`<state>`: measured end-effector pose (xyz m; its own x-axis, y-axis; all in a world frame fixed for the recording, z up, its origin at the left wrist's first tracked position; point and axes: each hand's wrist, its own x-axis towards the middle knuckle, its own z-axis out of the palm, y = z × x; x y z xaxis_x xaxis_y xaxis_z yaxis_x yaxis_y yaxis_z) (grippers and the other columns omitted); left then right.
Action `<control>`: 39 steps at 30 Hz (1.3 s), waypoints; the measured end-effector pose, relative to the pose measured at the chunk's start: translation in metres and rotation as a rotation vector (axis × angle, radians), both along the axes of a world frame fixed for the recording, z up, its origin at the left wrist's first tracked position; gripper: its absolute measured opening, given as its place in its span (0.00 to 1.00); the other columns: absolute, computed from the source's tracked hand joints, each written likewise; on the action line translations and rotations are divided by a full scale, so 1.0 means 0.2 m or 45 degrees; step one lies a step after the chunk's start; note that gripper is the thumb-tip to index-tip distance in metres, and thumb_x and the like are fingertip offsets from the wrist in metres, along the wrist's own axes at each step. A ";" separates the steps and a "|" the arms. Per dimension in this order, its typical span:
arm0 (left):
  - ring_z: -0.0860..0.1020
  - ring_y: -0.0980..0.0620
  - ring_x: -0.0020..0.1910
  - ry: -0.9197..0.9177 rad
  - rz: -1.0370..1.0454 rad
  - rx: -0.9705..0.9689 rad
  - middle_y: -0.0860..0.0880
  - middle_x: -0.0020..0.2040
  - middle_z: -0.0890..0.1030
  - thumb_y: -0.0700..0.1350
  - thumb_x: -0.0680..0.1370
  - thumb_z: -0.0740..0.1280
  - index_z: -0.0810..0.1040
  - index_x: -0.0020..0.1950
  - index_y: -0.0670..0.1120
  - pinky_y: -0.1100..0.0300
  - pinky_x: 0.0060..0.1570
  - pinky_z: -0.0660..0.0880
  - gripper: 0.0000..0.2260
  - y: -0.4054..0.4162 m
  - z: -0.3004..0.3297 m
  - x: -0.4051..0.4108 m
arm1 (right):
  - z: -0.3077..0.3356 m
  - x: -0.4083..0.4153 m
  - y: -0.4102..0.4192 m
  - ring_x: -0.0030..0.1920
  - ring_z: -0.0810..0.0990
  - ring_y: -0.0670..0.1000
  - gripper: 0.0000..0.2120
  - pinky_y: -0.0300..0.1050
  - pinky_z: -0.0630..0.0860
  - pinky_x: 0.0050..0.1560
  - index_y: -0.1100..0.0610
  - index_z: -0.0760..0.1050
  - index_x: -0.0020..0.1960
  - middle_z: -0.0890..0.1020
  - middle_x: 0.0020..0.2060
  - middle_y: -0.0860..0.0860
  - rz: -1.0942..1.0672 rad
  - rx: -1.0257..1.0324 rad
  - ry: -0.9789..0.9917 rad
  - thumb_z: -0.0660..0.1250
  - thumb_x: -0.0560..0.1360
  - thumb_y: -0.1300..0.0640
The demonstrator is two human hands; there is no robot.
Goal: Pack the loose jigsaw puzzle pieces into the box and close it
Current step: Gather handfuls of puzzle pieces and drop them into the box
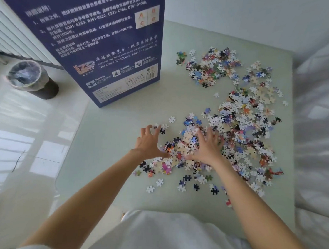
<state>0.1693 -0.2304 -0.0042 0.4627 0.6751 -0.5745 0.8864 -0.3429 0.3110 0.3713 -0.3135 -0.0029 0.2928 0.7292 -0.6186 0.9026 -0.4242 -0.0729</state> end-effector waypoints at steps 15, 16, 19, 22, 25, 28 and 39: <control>0.73 0.47 0.58 -0.260 0.035 -0.040 0.47 0.60 0.74 0.50 0.69 0.75 0.67 0.68 0.50 0.56 0.59 0.72 0.30 -0.11 -0.08 0.07 | 0.01 -0.10 0.05 0.63 0.71 0.54 0.35 0.46 0.69 0.62 0.58 0.63 0.69 0.72 0.64 0.54 0.135 0.316 0.205 0.72 0.68 0.48; 0.75 0.47 0.56 -0.273 0.050 -0.051 0.47 0.58 0.75 0.49 0.70 0.74 0.68 0.68 0.50 0.56 0.57 0.73 0.29 -0.11 -0.07 0.07 | 0.00 -0.10 0.05 0.63 0.72 0.53 0.33 0.45 0.70 0.62 0.58 0.64 0.68 0.73 0.63 0.54 0.145 0.319 0.199 0.72 0.69 0.48; 0.77 0.48 0.53 -0.293 0.062 -0.039 0.47 0.57 0.76 0.48 0.72 0.73 0.70 0.66 0.48 0.57 0.54 0.74 0.24 -0.10 -0.06 0.06 | -0.01 -0.11 0.07 0.61 0.72 0.53 0.31 0.46 0.70 0.62 0.58 0.66 0.67 0.73 0.61 0.54 0.182 0.307 0.194 0.71 0.69 0.48; 0.78 0.48 0.53 -0.314 0.079 -0.025 0.48 0.57 0.78 0.47 0.73 0.72 0.72 0.65 0.49 0.58 0.54 0.73 0.21 -0.09 -0.06 0.06 | -0.01 -0.13 0.09 0.60 0.70 0.54 0.35 0.47 0.69 0.60 0.58 0.65 0.66 0.71 0.61 0.55 0.229 0.318 0.202 0.71 0.67 0.42; 0.79 0.48 0.53 -0.350 0.115 -0.016 0.48 0.55 0.80 0.47 0.73 0.71 0.74 0.63 0.49 0.56 0.55 0.75 0.19 -0.08 -0.04 0.06 | 0.00 -0.16 0.11 0.60 0.70 0.55 0.37 0.45 0.72 0.54 0.52 0.61 0.69 0.69 0.62 0.55 0.288 0.336 0.199 0.73 0.67 0.44; 0.80 0.48 0.52 -0.369 0.145 -0.013 0.48 0.55 0.81 0.46 0.74 0.70 0.75 0.62 0.48 0.56 0.55 0.75 0.16 -0.07 -0.03 0.05 | 0.01 -0.18 0.15 0.60 0.70 0.54 0.35 0.46 0.75 0.55 0.51 0.64 0.69 0.70 0.62 0.55 0.317 0.301 0.200 0.73 0.66 0.47; 0.81 0.48 0.50 -0.384 0.291 -0.012 0.45 0.54 0.82 0.44 0.76 0.68 0.77 0.61 0.45 0.60 0.52 0.75 0.14 0.01 -0.02 -0.03 | 0.05 -0.16 0.16 0.50 0.76 0.51 0.29 0.38 0.70 0.44 0.58 0.66 0.63 0.76 0.55 0.52 0.336 0.347 0.186 0.73 0.68 0.50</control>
<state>0.1626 -0.2285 -0.0076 0.4501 0.7757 -0.4424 0.8078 -0.1426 0.5719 0.3390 -0.2821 0.0064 -0.0032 0.9105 -0.4135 0.9497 -0.1267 -0.2863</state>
